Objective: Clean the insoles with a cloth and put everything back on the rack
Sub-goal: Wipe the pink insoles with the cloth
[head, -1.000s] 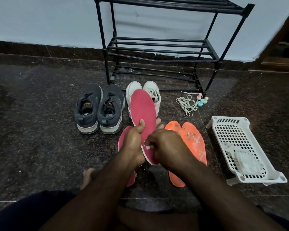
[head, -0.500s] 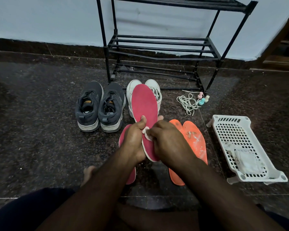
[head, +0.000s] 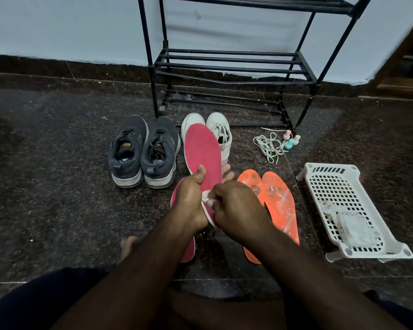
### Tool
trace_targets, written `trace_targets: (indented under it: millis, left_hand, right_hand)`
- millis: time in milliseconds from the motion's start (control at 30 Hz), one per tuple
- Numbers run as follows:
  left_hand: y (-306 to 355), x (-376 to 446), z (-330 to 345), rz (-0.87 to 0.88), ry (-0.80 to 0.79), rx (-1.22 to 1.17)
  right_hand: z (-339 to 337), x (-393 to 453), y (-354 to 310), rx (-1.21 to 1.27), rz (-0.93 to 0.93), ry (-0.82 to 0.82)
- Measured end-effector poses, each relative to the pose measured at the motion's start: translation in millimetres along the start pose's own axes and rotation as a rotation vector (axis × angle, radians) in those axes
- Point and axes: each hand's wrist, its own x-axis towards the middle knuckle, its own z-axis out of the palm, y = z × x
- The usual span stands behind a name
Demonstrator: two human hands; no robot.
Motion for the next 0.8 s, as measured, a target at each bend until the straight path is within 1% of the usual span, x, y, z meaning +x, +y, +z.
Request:
trace_targets:
  millis: [67, 100, 133, 233, 300, 333, 433, 500, 567, 700, 733, 800]
  left_hand:
    - [6.1, 1.0, 0.3, 0.035, 0.042, -0.027]
    - [8.1, 0.4, 1.3, 0.039, 0.046, -0.046]
    - [8.1, -1.3, 3.0, 0.035, 0.038, -0.061]
    - [-0.6, -10.0, 6.9, -0.008, 0.021, -0.034]
    - [-5.8, -7.9, 3.8, -0.035, 0.023, -0.039]
    - [-4.7, -7.4, 4.0, -0.038, 0.023, -0.04]
    - [3.7, -2.2, 0.5, -0.001, 0.074, -0.039]
    - [7.5, -1.1, -0.3, 0.014, 0.103, -0.027]
    - [6.2, -0.7, 0.7, 0.014, 0.101, -0.041]
    - [-3.2, -6.3, 2.2, -0.043, 0.08, -0.11]
    - [-3.8, -6.1, 1.8, -0.046, 0.078, -0.126]
    - [-2.6, -4.7, 1.3, -0.013, 0.08, -0.116]
  right_hand:
    - [0.0, -6.5, -0.7, 0.067, 0.004, -0.068]
    - [0.5, -8.6, -1.0, 0.098, 0.004, -0.063]
    - [1.9, -8.9, -0.1, 0.108, 0.008, -0.041]
    - [8.8, 1.0, 2.6, 0.02, -0.002, 0.073]
    - [12.1, 6.2, 2.8, 0.012, 0.032, 0.106]
    - [12.4, 6.6, 2.8, 0.024, 0.034, 0.102]
    - [11.7, -2.5, 2.8, 0.118, 0.015, -0.012]
    - [11.6, -8.0, 4.9, 0.176, 0.009, -0.033]
    - [15.1, -7.2, 8.7, 0.179, 0.011, 0.013]
    - [26.0, 4.7, 12.9, -0.016, -0.016, 0.103]
    - [24.7, 6.8, 12.4, -0.003, -0.021, 0.109]
    - [15.6, 9.4, 16.3, 0.142, -0.011, 0.139]
